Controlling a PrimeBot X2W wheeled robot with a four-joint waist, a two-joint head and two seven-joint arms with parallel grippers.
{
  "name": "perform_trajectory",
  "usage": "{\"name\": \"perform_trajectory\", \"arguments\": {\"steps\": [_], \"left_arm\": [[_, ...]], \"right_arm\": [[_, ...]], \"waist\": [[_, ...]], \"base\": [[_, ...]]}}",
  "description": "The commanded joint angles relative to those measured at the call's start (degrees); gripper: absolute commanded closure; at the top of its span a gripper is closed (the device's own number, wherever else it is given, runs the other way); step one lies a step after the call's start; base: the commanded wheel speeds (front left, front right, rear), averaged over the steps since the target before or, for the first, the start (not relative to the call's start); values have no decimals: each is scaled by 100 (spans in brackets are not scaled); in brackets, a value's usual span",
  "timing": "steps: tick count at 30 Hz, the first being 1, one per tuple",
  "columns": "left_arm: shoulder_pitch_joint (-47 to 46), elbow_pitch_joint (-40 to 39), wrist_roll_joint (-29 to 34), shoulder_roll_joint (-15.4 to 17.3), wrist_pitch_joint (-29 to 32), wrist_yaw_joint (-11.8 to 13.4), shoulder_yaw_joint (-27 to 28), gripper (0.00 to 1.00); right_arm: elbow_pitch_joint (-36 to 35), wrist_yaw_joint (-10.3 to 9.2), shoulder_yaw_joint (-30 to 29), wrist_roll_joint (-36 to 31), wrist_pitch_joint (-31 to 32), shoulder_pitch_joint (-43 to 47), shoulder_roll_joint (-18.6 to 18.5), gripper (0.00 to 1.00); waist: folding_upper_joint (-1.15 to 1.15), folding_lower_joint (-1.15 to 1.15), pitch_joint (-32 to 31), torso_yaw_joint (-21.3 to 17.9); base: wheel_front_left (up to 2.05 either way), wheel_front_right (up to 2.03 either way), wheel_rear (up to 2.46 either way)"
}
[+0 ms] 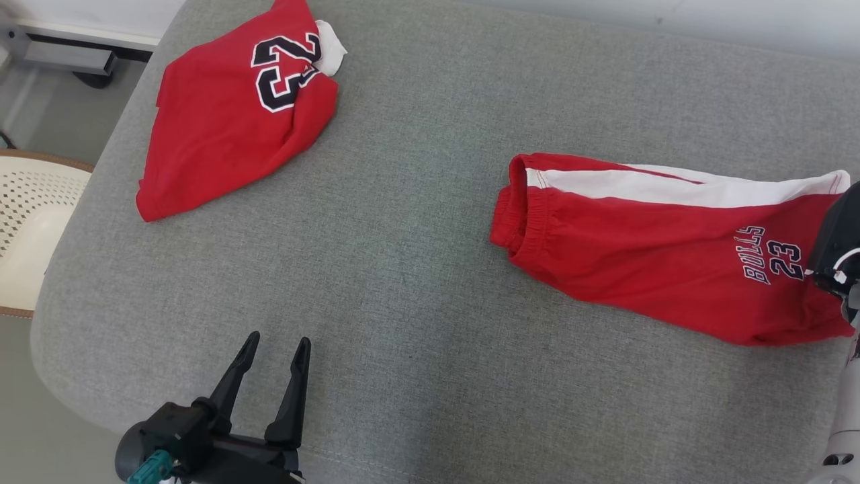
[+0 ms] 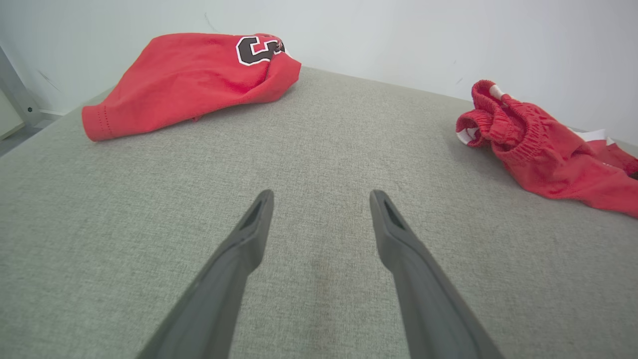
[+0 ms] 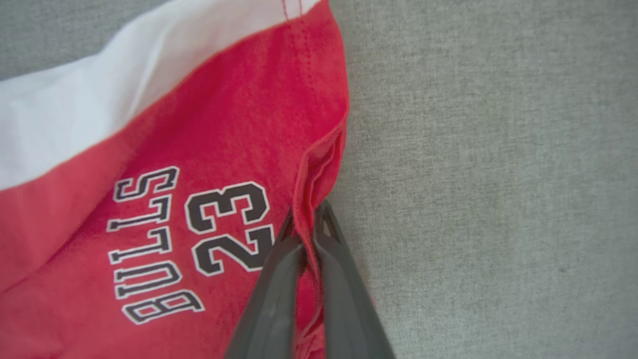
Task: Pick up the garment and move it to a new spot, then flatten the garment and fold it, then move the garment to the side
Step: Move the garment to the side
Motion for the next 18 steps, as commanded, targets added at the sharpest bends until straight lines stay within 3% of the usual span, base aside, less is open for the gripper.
{"name": "perform_trajectory", "arguments": {"steps": [1, 18], "left_arm": [[-58, 18, 36, 5, -39, 10, 28, 0], [67, 39, -9, 19, -39, 13, 115, 0]], "right_arm": [[-35, -2, -6, -22, -24, 67, -38, 100], [-467, -2, 112, -263, -99, 364, -452, 100]], "waist": [[-1, 0, -23, -27], [-1, 0, -406, -335]], "base": [[0, 0, 0], [0, 0, 0]]}}
